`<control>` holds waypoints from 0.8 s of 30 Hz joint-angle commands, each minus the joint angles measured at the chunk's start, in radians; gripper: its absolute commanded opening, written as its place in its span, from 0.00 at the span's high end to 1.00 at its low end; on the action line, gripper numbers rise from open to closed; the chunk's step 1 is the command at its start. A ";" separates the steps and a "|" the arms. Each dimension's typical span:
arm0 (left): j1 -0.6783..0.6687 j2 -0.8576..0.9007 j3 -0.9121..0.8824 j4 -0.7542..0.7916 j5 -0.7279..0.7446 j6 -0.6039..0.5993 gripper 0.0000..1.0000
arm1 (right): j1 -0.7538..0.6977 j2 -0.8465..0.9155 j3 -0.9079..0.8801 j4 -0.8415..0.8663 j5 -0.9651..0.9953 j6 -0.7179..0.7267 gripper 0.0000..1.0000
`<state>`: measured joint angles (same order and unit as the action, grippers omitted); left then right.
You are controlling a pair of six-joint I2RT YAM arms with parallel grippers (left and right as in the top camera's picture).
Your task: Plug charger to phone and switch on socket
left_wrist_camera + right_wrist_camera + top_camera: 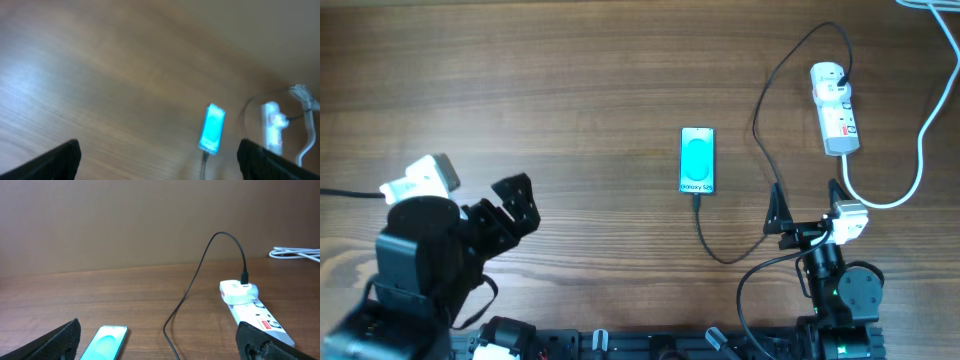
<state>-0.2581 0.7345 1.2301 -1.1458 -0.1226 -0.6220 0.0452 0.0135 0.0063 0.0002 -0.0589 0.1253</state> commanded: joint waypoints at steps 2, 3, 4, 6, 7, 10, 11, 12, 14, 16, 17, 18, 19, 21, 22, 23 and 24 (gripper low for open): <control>0.098 -0.299 -0.426 0.291 0.182 0.102 0.00 | 0.004 -0.009 -0.002 0.002 -0.001 -0.018 0.00; 0.120 -0.393 -0.557 0.380 0.214 0.102 0.00 | 0.004 -0.009 -0.002 0.002 -0.001 -0.018 0.00; 0.139 -0.457 -0.643 0.443 0.239 0.102 0.00 | 0.004 -0.009 -0.002 0.002 -0.001 -0.018 0.00; 0.177 -0.552 -0.776 0.544 0.280 0.103 0.00 | 0.004 -0.009 -0.002 0.002 -0.001 -0.018 0.00; 0.192 -0.591 -0.835 0.591 0.291 0.102 0.00 | 0.004 -0.009 -0.002 0.002 -0.001 -0.018 0.00; 0.213 -0.668 -0.972 0.726 0.290 0.121 0.00 | 0.004 -0.009 -0.002 0.002 -0.001 -0.018 0.00; 0.223 -0.685 -1.024 0.801 0.290 0.148 0.00 | 0.004 -0.009 -0.002 0.002 -0.001 -0.018 0.00; 0.228 -0.688 -1.037 0.819 0.286 0.153 0.00 | 0.004 -0.009 -0.002 0.002 -0.001 -0.018 0.00; 0.244 -0.696 -1.078 0.881 0.285 0.213 0.00 | 0.004 -0.009 -0.002 0.002 -0.001 -0.018 0.00; 0.245 -0.711 -1.094 0.897 0.271 0.262 0.00 | 0.004 -0.009 -0.002 0.002 -0.001 -0.018 0.00; 0.246 -0.731 -1.101 0.895 0.237 0.279 0.00 | 0.004 -0.009 -0.002 0.002 -0.001 -0.018 0.00; 0.246 -0.732 -1.102 0.896 0.201 0.278 0.00 | 0.004 -0.009 -0.002 0.002 -0.001 -0.018 0.00; 0.246 -0.732 -1.103 0.896 0.175 0.278 0.00 | 0.004 -0.009 -0.002 0.002 -0.001 -0.018 0.00; 0.248 -0.732 -1.103 0.896 0.103 0.279 0.00 | 0.004 -0.009 -0.002 0.002 -0.001 -0.019 0.00; 0.253 -0.732 -1.106 0.896 0.092 0.279 0.00 | 0.004 -0.009 -0.002 0.002 -0.001 -0.018 0.00; 0.261 -0.732 -1.112 0.896 0.087 0.279 0.00 | 0.004 -0.009 -0.002 0.002 -0.001 -0.018 0.00; 0.274 -0.732 -1.131 0.901 0.087 0.278 0.00 | 0.004 -0.009 -0.002 0.002 -0.001 -0.018 0.00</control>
<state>-0.0128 0.0147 0.1360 -0.2531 0.0216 -0.3676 0.0452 0.0135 0.0063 -0.0006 -0.0589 0.1253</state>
